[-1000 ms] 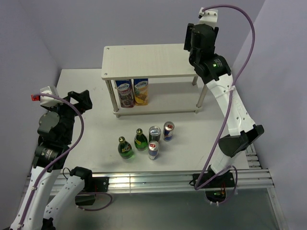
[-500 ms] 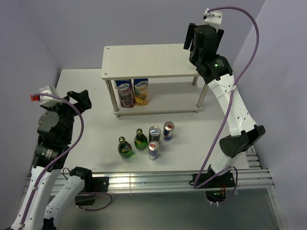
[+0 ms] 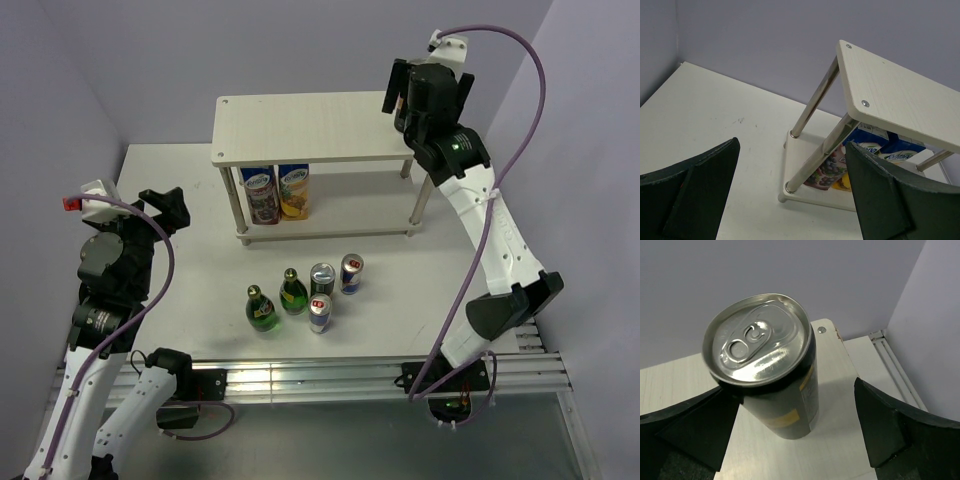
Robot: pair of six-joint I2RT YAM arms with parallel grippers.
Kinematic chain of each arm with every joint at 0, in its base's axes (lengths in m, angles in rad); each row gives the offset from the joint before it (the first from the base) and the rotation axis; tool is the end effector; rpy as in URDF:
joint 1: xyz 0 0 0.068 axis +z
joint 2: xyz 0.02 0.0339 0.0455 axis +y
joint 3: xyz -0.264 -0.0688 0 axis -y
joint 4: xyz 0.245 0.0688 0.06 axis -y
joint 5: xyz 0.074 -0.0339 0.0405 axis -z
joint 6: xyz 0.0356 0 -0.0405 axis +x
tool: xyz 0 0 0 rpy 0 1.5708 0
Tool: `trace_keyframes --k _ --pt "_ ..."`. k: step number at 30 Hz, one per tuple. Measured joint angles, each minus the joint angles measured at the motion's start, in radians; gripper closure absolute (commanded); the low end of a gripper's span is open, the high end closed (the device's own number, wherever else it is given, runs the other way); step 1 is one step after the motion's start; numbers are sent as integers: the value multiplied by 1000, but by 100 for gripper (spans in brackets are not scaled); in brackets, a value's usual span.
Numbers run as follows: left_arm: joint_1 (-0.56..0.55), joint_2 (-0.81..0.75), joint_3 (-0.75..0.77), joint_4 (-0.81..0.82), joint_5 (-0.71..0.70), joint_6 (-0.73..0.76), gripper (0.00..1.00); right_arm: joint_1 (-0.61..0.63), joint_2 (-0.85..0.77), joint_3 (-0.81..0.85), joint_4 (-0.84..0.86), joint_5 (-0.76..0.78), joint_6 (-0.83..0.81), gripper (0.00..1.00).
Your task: Place and organize the beverage onto the shelf
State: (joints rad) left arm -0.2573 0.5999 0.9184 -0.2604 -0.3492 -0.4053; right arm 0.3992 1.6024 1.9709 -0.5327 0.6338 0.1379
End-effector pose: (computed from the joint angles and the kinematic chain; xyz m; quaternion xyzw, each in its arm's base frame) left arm 0.1223 -0.0196 0.4025 -0.1760 0.6646 -0.1203 0.7161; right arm 0.3183 0.1114 0.5048 0.1054 0.7448 -0.0661 0.6556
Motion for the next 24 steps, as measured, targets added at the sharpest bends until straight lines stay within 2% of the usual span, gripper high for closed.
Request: trace_keyframes --k 16,19,24 --pt "8 0 0 0 0 0 7 53 -194 -174 58 -111 23 0" --pt "10 0 0 0 0 0 7 141 -288 -320 88 -114 35 0" --pt "14 0 0 0 0 0 7 417 -494 -644 140 -113 99 0"
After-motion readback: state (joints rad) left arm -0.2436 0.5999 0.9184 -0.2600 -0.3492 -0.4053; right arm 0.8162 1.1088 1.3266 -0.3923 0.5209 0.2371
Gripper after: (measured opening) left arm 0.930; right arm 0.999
